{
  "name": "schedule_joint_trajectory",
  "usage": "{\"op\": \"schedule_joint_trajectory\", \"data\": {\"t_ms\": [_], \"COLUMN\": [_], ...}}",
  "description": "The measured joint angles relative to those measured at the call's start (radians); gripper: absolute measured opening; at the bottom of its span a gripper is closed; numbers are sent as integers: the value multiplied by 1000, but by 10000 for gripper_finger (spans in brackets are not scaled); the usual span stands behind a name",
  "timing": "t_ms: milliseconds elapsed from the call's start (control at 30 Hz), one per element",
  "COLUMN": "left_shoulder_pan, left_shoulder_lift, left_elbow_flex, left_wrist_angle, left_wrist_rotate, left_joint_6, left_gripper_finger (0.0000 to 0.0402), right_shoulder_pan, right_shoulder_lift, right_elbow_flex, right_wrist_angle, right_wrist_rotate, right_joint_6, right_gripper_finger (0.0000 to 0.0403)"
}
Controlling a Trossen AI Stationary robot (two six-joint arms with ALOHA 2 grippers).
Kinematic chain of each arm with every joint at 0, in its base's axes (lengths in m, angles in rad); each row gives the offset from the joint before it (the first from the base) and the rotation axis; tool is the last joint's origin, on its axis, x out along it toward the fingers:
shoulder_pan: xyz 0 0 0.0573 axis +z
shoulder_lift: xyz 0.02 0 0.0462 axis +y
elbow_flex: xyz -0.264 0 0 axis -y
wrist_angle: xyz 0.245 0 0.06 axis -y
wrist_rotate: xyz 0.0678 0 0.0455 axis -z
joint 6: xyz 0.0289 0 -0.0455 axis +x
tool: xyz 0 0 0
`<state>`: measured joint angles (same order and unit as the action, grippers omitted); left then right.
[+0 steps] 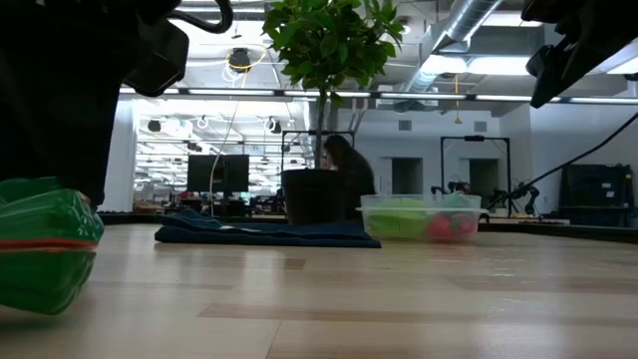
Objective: Pick and placing Produce into tupperware
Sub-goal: Put the green bell pepper into the transparent container
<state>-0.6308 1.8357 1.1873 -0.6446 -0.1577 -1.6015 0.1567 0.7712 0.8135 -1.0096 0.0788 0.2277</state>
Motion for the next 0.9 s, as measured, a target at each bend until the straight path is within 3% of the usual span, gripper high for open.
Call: {"op": "schedule_joint_trajectory", "data": {"t_ms": [667, 900], "left_shoulder_pan": [2, 3], "left_shoulder_lift": [53, 64], "left_elbow_flex": [1, 2], "left_wrist_angle": [40, 58], "left_wrist_rotate": [95, 81], "left_joint_6": [120, 119], "left_gripper_finger": [275, 275], "right_shoulder_pan": [0, 0], "right_shoulder_lift": [0, 0], "right_elbow_flex": [0, 0], "right_wrist_angle": [1, 1], "right_wrist_rotate": [0, 0], "right_joint_6": [8, 7], "right_gripper_finger": [315, 315]}}
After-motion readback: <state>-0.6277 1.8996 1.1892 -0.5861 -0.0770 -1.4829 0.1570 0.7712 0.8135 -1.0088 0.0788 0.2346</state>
